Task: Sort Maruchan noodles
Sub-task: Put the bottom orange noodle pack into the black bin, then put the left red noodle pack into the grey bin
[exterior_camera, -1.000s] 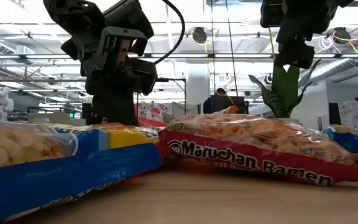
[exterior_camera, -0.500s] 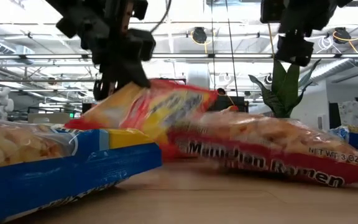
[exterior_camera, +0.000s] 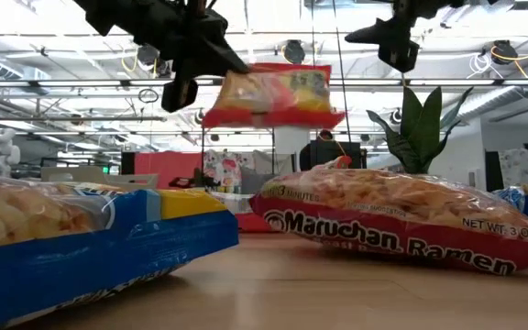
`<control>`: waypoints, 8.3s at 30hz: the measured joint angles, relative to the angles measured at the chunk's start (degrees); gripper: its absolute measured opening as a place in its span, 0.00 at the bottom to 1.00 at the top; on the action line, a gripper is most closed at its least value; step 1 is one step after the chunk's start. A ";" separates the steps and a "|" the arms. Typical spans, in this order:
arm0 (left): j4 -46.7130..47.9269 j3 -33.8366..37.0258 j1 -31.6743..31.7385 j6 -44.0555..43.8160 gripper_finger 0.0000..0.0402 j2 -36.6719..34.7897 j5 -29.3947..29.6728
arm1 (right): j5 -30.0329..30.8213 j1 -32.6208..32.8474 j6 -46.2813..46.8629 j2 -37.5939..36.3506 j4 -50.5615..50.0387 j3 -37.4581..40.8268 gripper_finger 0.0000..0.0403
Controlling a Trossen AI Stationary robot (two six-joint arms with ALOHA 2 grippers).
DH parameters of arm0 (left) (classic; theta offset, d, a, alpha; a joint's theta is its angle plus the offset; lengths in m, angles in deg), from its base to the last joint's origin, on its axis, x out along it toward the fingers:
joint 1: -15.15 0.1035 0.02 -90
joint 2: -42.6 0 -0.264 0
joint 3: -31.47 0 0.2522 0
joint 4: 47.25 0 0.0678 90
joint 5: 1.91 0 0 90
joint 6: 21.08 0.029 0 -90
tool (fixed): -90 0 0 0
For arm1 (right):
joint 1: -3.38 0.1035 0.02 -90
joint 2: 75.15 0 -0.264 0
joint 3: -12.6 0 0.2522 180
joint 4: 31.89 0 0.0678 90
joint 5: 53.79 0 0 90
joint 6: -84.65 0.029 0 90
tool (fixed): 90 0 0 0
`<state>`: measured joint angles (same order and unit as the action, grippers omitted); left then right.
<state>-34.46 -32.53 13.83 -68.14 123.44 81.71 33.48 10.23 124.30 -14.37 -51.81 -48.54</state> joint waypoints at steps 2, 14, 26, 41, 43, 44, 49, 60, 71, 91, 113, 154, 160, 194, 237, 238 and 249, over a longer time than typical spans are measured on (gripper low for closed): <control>-1.25 0.11 0.81 0.50 0.01 -0.90 -0.10 | 2.33 0.00 -0.14 0.00 0.80 0.00 0.53; -10.09 0.00 6.88 7.34 0.01 -2.72 -2.60 | 15.04 -4.73 3.52 0.00 8.95 0.00 0.71; -14.57 0.00 13.71 9.66 0.01 -5.18 -11.50 | 18.23 -9.59 6.27 1.14 9.04 -5.23 0.73; -16.05 0.02 19.93 11.92 0.01 -8.31 -8.19 | 10.23 -16.21 3.59 9.60 -21.93 -27.98 0.73; -16.52 0.04 20.26 11.14 0.01 -8.94 -5.24 | 10.28 -16.75 3.56 9.48 -21.85 -28.73 0.73; -17.68 0.03 20.26 10.51 0.01 -9.03 -3.54 | 10.11 -16.97 3.21 9.21 -21.82 -28.80 0.73; -21.14 0.00 19.59 8.57 0.01 -8.90 2.34 | 5.55 -17.46 -1.98 7.74 -23.81 -28.76 0.73; -21.64 0.00 13.20 9.60 0.01 -8.91 17.55 | 2.00 -19.02 -15.30 8.11 -23.74 -28.74 0.73; -23.89 0.00 11.67 12.28 0.01 -8.91 18.43 | -5.71 -24.96 -20.38 8.83 -19.39 -28.70 0.73; -28.99 -0.02 17.75 13.32 0.01 -8.86 5.31 | -12.46 -26.15 -7.50 20.70 -3.52 -28.63 0.67; -28.19 -0.04 25.55 12.44 0.06 -8.82 -8.98 | -9.45 -25.62 -4.49 19.51 -1.76 -28.65 0.33; -9.55 -0.07 18.15 6.56 0.40 -8.88 20.37 | -18.30 -48.54 -12.21 33.07 -8.69 -28.65 0.32; -9.60 -0.07 14.90 2.94 0.40 -8.86 21.94 | -18.17 -47.53 -6.46 35.25 -9.55 -28.63 0.32; -9.18 0.04 18.49 7.51 0.40 -10.09 -6.99 | 1.32 -40.33 6.46 35.34 -12.01 -22.73 0.49; 14.75 0.00 13.41 7.58 0.40 -18.28 4.17 | -16.47 -24.06 -6.62 5.97 -25.47 -22.71 0.48; 15.18 0.00 12.37 6.98 0.40 -18.28 5.51 | -18.49 -24.43 -7.71 5.97 -26.34 -22.71 0.48; 29.58 -0.02 3.30 -6.46 0.40 -18.04 15.29 | -23.08 -24.87 -25.18 5.97 -37.94 -22.71 0.48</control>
<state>-4.88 -32.55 17.13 -74.61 105.40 97.00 10.40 -14.65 99.12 -8.41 -89.74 -71.25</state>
